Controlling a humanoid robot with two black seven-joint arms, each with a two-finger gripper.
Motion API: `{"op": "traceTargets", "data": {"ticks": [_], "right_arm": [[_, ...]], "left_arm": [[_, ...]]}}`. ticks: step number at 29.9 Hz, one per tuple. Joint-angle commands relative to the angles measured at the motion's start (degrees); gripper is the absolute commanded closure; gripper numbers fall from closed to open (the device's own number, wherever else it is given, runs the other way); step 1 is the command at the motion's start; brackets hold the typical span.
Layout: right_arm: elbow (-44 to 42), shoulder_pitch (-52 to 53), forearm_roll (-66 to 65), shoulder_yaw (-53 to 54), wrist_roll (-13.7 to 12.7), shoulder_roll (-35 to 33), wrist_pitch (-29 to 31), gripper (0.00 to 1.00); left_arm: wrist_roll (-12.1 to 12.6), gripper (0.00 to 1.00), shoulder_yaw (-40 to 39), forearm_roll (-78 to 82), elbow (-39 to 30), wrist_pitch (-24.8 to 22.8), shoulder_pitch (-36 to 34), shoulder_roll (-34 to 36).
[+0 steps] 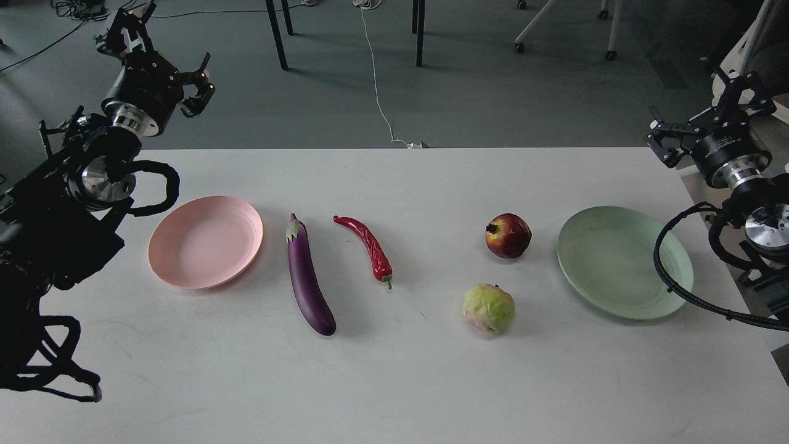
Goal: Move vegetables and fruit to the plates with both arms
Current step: 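Raise the right arm and move the right hand toward the red apple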
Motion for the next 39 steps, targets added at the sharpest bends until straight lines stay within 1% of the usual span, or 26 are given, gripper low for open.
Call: {"op": "traceTargets", "data": {"ticks": [1, 9, 12, 18, 21, 24, 28, 31, 35, 39], "right_arm": [[-0.06, 0.36, 0.00, 0.14, 0.09, 0.27, 0.00, 0.00], [0.73, 2.64, -0.26, -2.94, -0.61, -1.31, 0.00, 0.00], [0.82, 11.41, -0.35, -12.92, -0.70, -4.73, 0.00, 0.00], [1.96, 26.61, -2.54, -33.40, -0.61, -4.04, 0.00, 0.00], [3.19, 33.65, -8.85, -42.11, -0.61, -1.32, 0.00, 0.00], [5.12, 39.37, -18.60, -49.50, -0.70, 1.84, 0.00, 0.00], [9.95, 45.43, -31.79, -58.64, -0.70, 5.45, 0.00, 0.00], [13.02, 47.81, -40.58, -65.49, -0.61, 7.91, 0.00, 0.00], [17.42, 50.28, -48.67, -70.86, -0.43, 9.58, 0.00, 0.01], [18.22, 50.90, -57.02, -76.14, -0.08, 12.57, 0.00, 0.02]], "left_arm": [[-1.46, 0.02, 0.11, 0.13, 0.00, 0.00, 0.25, 0.12], [-1.90, 0.02, 0.64, 0.22, 0.00, 0.00, 0.25, 0.03], [-1.81, 0.02, 0.64, 0.22, 0.00, 0.00, 0.25, 0.29], [-1.73, 0.02, 0.64, 0.22, 0.00, 0.00, 0.33, 1.43], [-1.81, 0.02, 0.64, 0.22, 0.00, 0.00, 0.95, 2.05], [-1.81, 0.02, 0.64, 0.22, -0.09, 0.00, 1.30, 3.37], [-1.90, 0.02, 0.55, 0.14, -0.18, 0.00, 1.39, 4.42], [-1.99, 0.02, 0.55, 0.14, -0.18, 0.00, 1.39, 5.21], [-1.99, 0.02, 0.55, 0.14, -0.18, 0.00, 1.48, 5.39], [-1.99, 0.02, 0.55, 0.14, -0.18, 0.00, 2.09, 6.09]]}}
